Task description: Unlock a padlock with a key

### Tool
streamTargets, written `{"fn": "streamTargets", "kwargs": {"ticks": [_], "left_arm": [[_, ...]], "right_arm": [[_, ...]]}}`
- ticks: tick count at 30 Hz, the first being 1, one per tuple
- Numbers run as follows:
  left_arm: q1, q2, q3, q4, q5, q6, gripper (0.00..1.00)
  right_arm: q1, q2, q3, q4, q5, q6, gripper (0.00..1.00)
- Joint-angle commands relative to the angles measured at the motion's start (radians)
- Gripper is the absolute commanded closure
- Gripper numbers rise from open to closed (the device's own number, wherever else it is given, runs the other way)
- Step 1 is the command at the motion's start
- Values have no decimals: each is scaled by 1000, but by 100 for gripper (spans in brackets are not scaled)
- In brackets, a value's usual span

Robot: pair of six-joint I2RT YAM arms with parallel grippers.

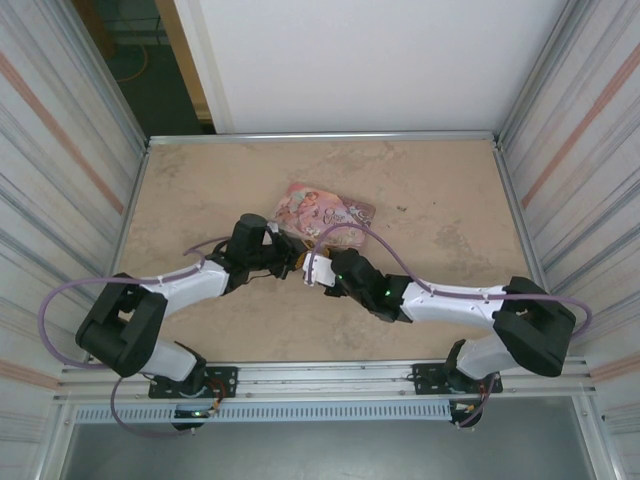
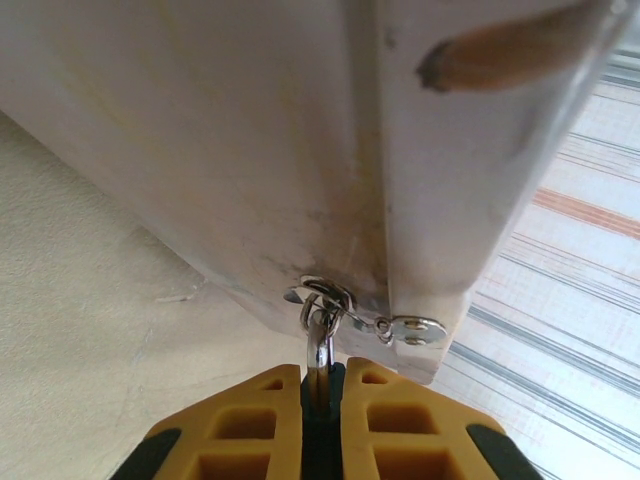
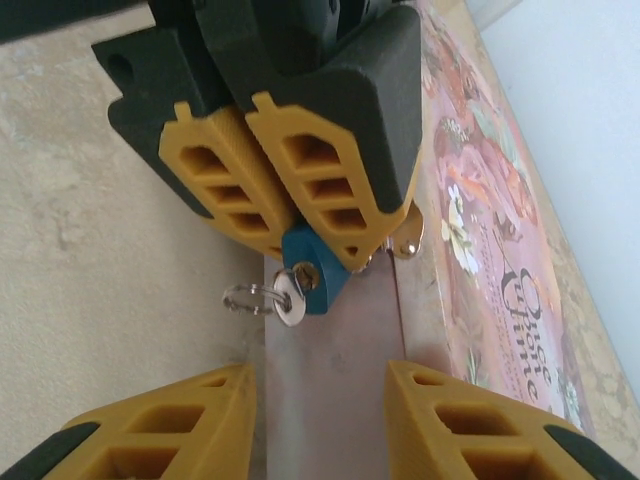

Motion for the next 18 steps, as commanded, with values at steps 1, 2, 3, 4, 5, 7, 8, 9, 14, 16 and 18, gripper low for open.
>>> {"fn": "streamTargets", "kwargs": {"ticks": [1, 2, 3, 4, 5, 7, 8, 9, 14, 16, 18], "left_arm": [[5, 2, 5, 68, 27, -5, 100], [5, 2, 5, 69, 27, -6, 100], [5, 4, 5, 71, 29, -5, 100], [5, 5, 5, 71, 30, -6, 100], [5, 5, 5, 71, 29, -6, 100], [5, 8, 5, 73, 31, -5, 100], [5, 9, 5, 74, 31, -6, 100], [5, 9, 5, 74, 31, -6, 100], [5, 13, 9, 77, 34, -6, 100], [5, 15, 10, 77, 36, -6, 100], [5, 16, 10, 78, 36, -7, 100]], "right_arm": [[6, 20, 37, 36, -17, 11, 66], [7, 25, 41, 37, -19, 12, 67], [6, 31, 43, 39, -19, 15, 68], [7, 35, 46, 41, -21, 17, 69], [8, 39, 49, 41, -21, 18, 71], [9, 50, 55, 44, -23, 18, 73], [9, 53, 57, 45, -23, 18, 74], [8, 56, 58, 47, -21, 18, 76], [9, 70, 65, 51, -14, 19, 83], [9, 76, 65, 58, -9, 21, 84], [10, 80, 65, 64, -5, 26, 86]]}}
